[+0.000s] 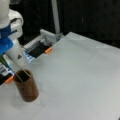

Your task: Flower insertion into a vase

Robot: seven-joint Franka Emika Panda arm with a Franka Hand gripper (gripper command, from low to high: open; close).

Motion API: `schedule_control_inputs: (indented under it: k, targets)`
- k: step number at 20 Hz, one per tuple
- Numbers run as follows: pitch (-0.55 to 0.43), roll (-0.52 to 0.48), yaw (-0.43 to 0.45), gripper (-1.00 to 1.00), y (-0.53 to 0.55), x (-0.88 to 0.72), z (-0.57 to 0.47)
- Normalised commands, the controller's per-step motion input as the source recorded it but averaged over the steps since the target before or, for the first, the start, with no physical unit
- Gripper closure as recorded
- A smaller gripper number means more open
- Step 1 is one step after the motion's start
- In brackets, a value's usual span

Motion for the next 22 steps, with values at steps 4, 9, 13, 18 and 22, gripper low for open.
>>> schedule_control_inputs:
  k: [4,9,13,18,22]
  targets:
    - [0.442,-0.020,-0.057,1.00,-0.04,0.25,0.08]
    - [0.401,-0.039,-0.057,1.00,-0.08,0.24,0.10]
    - [0.392,-0.067,-0.045,1.00,-0.10,0.18,0.09]
    - [0.375,-0.077,-0.028,1.00,-0.12,0.16,0.11]
    - [0.363,-0.078,-0.019,1.00,-0.13,0.19,0.12]
